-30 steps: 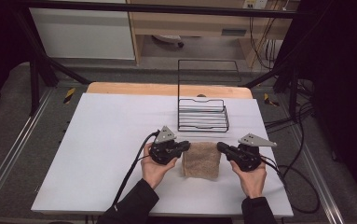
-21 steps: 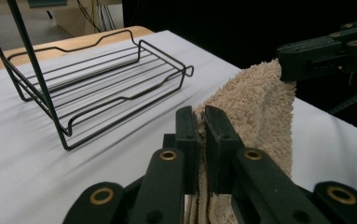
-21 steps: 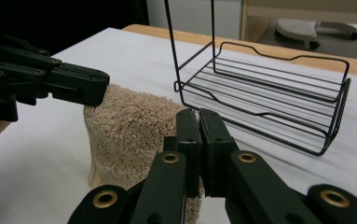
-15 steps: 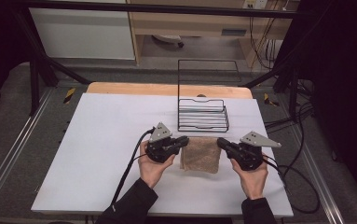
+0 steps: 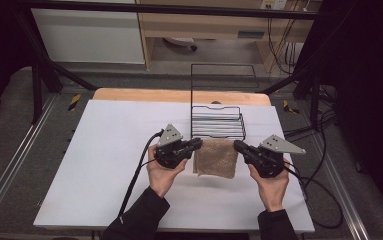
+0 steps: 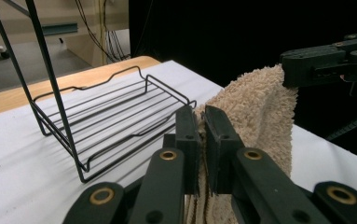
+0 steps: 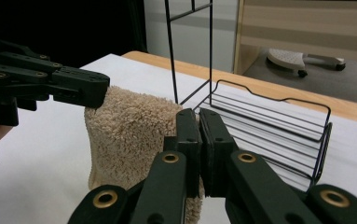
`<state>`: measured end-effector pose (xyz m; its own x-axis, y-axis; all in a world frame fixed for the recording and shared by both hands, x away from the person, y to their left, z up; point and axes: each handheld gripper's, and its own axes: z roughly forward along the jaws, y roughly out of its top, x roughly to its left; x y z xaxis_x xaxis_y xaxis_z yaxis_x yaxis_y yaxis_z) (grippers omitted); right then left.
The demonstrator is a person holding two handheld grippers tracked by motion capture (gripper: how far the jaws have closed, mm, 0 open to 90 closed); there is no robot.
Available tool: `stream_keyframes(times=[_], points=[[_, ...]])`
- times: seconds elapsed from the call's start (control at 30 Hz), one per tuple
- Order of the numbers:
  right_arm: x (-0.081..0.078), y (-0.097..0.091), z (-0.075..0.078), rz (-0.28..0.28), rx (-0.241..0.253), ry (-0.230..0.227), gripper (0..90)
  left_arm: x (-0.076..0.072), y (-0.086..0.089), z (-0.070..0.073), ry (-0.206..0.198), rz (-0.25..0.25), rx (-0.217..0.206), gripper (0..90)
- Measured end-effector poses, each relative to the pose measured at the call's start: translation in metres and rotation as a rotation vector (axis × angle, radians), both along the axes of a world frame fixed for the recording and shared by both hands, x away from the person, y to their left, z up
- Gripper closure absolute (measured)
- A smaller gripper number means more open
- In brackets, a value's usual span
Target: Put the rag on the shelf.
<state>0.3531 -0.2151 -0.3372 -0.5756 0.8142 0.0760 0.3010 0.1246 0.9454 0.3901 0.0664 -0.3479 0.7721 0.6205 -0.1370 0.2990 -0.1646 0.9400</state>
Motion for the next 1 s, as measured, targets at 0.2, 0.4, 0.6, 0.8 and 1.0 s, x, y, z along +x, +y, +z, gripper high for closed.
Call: stream_keyframes(times=[0.2,0.4,0.6,0.8,1.0], points=[[0.002,0.001,0.011,-0.010,0.013,-0.033,87.6,0.002,0.000,0.012,-0.023,0.007,-0.011,84.3],[0.004,0.001,0.024,-0.017,0.017,-0.062,87.7,0.005,0.000,0.023,-0.041,0.011,-0.029,84.3],[0.005,0.004,0.035,-0.025,0.011,-0.092,87.7,0.008,0.001,0.032,-0.055,0.020,-0.045,84.3],[0.007,0.005,0.046,-0.030,0.017,-0.117,87.7,0.013,0.002,0.044,-0.072,0.027,-0.064,84.3],[0.009,0.006,0.056,-0.040,0.026,-0.140,87.7,0.016,0.002,0.054,-0.087,0.035,-0.074,84.3]])
